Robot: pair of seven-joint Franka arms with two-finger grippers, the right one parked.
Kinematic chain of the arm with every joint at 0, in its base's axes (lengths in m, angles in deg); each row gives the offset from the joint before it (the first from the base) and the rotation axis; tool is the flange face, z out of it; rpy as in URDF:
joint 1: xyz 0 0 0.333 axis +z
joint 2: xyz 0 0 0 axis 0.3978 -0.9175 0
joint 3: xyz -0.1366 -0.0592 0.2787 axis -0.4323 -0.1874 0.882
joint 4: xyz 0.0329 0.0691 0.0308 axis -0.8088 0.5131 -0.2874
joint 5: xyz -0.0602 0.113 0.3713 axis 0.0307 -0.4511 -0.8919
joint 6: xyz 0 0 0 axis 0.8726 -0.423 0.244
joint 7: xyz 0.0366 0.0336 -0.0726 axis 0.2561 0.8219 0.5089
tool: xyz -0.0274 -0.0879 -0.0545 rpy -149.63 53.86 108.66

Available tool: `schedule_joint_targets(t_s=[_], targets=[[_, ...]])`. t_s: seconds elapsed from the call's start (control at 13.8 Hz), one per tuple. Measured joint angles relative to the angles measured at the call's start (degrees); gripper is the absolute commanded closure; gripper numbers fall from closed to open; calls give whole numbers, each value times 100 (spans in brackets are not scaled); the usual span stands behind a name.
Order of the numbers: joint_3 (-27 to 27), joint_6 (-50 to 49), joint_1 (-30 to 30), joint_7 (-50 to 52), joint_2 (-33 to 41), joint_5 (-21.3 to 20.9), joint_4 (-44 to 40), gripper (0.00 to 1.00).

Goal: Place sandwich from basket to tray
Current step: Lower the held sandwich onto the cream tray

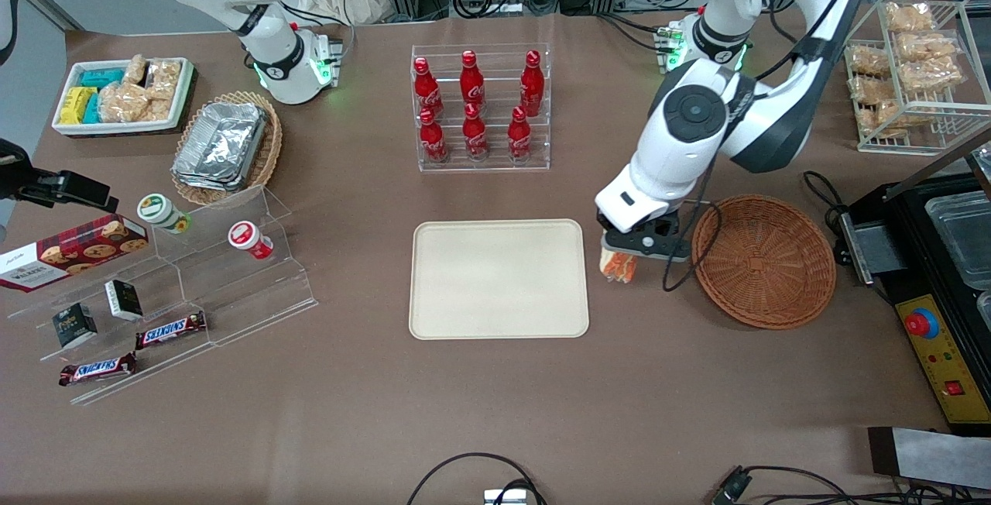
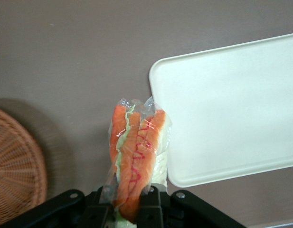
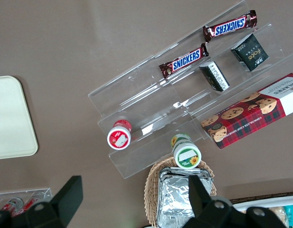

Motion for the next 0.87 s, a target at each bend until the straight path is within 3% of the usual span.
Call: schedule_joint_targets(t_s=[0.51, 0.87], targets=[[-9, 5, -620, 958, -1051, -852, -785, 92], [-10, 10, -926, 1478, -1705, -1239, -1277, 92]])
